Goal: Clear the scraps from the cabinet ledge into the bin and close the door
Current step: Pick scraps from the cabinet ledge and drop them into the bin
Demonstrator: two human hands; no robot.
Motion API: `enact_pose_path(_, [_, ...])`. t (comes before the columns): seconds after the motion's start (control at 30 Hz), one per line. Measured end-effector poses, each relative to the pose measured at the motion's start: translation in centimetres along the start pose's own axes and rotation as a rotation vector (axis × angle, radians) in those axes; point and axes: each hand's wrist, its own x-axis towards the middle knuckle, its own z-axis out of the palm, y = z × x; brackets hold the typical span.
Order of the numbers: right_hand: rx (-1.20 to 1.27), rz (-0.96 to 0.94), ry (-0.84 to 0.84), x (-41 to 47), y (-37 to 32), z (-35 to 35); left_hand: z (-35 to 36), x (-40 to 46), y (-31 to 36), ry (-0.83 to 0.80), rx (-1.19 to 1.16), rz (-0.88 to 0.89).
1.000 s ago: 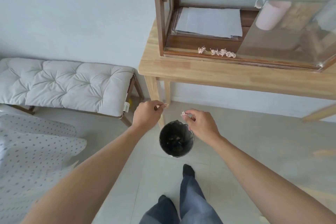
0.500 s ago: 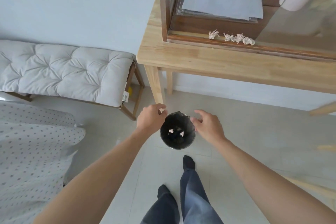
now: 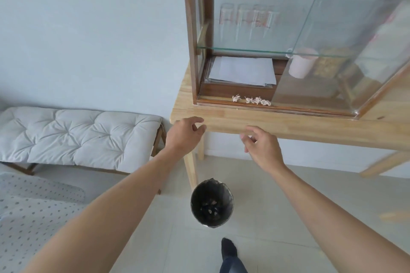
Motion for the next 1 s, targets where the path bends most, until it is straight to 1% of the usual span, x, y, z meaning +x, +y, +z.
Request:
enact_pose_path(0.2, [-0.008, -0.036, 0.068, 4.5, -2.1, -2.7, -0.4, 3.9, 4.6, 0.018, -0.011, 0.071])
enact_pose_path(0.37, [-0.047, -0.013, 0.052, 8.8, -2.5, -2.8, 1.9, 7.3, 7.3, -0.001, -0.025, 0.076])
enact_pose_path(0.57, [-0.185, 0.001, -0.010, 12.5, -2.2, -2.1, 4.8, 10.9, 8.6, -0.106, -0.065, 0.020])
enact_pose_path(0.73, [-0.248, -0.023, -0.014, 13.3, -1.6, -1.7, 6.2, 12.2, 9.1, -0.174, -0.056, -0.008])
enact_pose_path(0.8, [-0.220, -0.016, -0.008, 13.3, -1.5, -1.7, 6.5, 12.5, 9.1, -0.163, -0.077, -0.028])
enact_pose_path(0.9, [-0.158, 0.008, 0.011, 13.4, -1.4, -1.6, 6.6, 12.5, 9.1, -0.096, -0.104, -0.065])
enact_pose_path(1.0, [-0.103, 0.026, 0.037, 13.2, -1.6, -1.7, 6.4, 12.1, 9.0, -0.046, -0.099, -0.062])
